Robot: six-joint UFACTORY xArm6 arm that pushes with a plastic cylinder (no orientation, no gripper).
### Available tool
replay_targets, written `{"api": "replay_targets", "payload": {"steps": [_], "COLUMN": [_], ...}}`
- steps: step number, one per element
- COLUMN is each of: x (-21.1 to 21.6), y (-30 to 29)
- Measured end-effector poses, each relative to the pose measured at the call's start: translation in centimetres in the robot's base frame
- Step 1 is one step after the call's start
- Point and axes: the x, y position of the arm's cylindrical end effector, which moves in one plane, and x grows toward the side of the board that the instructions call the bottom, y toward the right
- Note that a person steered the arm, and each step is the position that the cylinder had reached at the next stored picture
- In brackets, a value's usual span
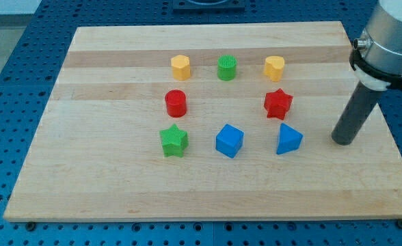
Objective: Push the blue triangle slightly up
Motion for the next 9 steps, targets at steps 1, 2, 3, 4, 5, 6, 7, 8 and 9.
{"api": "replay_targets", "payload": {"steps": [1,2,3,4,5,6,7,8,9], "x": [0.0,0.2,0.2,0.3,0.3,0.3,0.3,0.3,0.3], "y": [-1.2,-3.2,-4.6,-5.5,-5.6,-5.7,-5.8,-6.0,-6.5]}}
